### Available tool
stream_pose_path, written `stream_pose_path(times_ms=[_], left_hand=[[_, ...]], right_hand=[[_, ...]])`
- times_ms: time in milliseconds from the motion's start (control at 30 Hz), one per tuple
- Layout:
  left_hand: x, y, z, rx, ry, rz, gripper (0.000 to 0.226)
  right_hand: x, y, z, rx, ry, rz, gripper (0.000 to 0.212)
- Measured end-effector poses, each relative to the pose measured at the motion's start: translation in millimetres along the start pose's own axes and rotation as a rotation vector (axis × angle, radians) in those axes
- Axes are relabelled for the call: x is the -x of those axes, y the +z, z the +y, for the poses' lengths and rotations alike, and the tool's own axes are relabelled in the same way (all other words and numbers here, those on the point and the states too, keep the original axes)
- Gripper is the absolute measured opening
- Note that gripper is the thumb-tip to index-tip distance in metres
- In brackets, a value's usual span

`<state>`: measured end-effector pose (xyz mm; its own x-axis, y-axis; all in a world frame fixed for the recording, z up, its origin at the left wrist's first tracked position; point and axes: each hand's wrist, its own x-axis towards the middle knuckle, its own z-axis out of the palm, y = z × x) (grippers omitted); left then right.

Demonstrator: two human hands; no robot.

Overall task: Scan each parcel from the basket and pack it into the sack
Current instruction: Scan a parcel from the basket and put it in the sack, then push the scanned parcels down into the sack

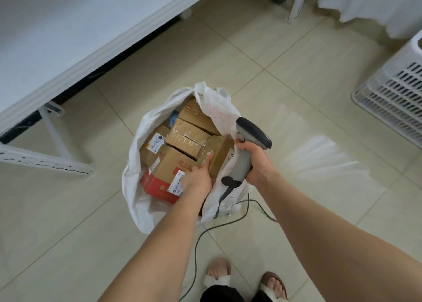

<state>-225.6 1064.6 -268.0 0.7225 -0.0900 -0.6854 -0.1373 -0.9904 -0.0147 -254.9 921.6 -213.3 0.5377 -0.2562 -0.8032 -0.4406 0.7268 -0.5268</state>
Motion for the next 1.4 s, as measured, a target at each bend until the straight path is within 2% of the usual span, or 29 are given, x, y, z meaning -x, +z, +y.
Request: stream_pose_path(times_ms=[67, 100, 167, 233, 367, 467, 533, 600, 667, 733, 833, 1033, 1400], left_hand=[[-0.6, -2.9, 6.1, -0.035, -0.033, 0.011, 0.085], [-0.9, -4.8, 9.7, -0.033, -0.043, -0.004, 0.088], [0.1, -4.5, 12.4, -0.004, -0.030, -0.058, 0.087], [4.8, -10.5, 9.9, 0.074, -0.017, -0.045, 0.075], [15.5, -53.6, 7.3, 0.182, 0.005, 0.074, 0.036], [35.3, -95.1, 9.4, 0.223, 0.005, 0.058, 0.029], [53.6, -123.8, 11.4, 0.188, 0.031, 0.059, 0.025], [73.2, -156.7, 16.3, 0.164, 0.065, 0.088, 0.021], [94.1, -195.8, 26.5, 0.148, 0.102, 0.130, 0.024], [114.9, -239.9, 42.9, 0.096, 0.139, 0.153, 0.031], [145.7, -302.4, 76.4, 0.058, 0.189, 0.202, 0.041], [196.5, -393.6, 166.2, 0.016, 0.307, 0.301, 0.041], [246.9, -455.5, 399.7, -0.030, 0.415, 0.390, 0.040]], right_hand=[[1.1, 4.0, -1.9, 0.017, -0.015, -0.013, 0.020], [0.5, 4.6, -3.1, 0.050, -0.023, 0.001, 0.023], [-0.1, 3.7, -6.3, 0.138, -0.027, 0.044, 0.044], [5.1, 2.4, -11.2, 0.204, -0.033, 0.058, 0.052], [26.2, 4.0, -22.1, 0.244, -0.048, 0.047, 0.050], [52.8, 7.2, -34.3, 0.238, -0.048, 0.086, 0.052], [74.0, 7.6, -47.5, 0.210, -0.043, 0.093, 0.049], [98.0, 9.1, -66.5, 0.158, -0.022, 0.055, 0.035], [126.1, 11.9, -92.2, 0.137, -0.009, 0.051, 0.022], [154.9, 15.8, -124.0, 0.117, -0.034, 0.070, 0.020], [197.4, 16.1, -176.7, 0.100, -0.105, 0.095, 0.019], [252.5, -7.5, -278.6, -0.003, -0.189, 0.129, 0.016], [254.0, -143.6, -449.9, -0.189, -0.250, 0.159, 0.017]])
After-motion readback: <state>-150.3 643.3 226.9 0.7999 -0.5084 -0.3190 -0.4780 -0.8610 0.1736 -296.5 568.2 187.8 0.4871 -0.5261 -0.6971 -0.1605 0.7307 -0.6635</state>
